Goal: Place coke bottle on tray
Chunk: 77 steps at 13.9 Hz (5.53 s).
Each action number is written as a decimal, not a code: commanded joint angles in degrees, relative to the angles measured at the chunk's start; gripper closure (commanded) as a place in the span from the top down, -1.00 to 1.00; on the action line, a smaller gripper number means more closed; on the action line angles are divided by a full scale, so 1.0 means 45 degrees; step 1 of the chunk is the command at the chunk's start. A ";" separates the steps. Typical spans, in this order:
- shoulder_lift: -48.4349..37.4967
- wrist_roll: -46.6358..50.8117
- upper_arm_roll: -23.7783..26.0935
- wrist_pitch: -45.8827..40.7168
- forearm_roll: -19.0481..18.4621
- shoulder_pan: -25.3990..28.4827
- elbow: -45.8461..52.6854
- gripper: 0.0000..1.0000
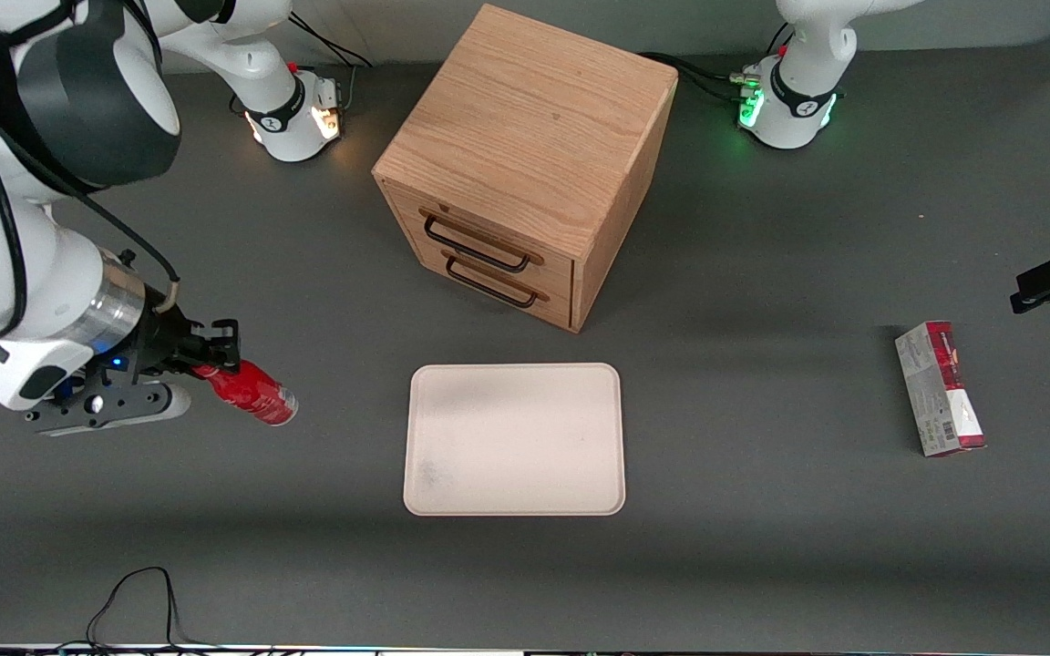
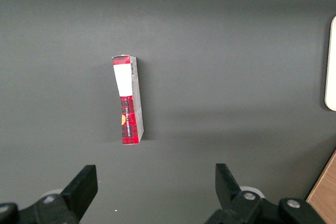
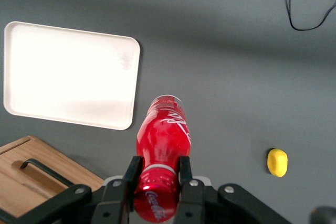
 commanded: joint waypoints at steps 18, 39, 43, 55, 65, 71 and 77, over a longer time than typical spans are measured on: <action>0.3146 0.2647 0.0459 0.3191 -0.0690 0.1950 -0.0186 -1.00; 0.5218 0.2490 0.0459 0.5616 -0.0670 0.1735 -0.0323 1.00; 0.4751 0.2490 0.0458 0.4839 -0.0690 0.1754 -0.0303 1.00; -0.0598 0.0585 -0.0104 -0.1510 -0.1314 0.1656 -0.0458 1.00; -0.7143 -0.0869 -0.0518 0.1726 0.0461 -0.2149 -0.9146 1.00; -0.7263 -0.1650 -0.0987 0.2921 0.0249 -0.2680 -0.9991 1.00; -0.7321 -0.2137 -0.1494 0.2647 0.0150 -0.2660 -0.9815 1.00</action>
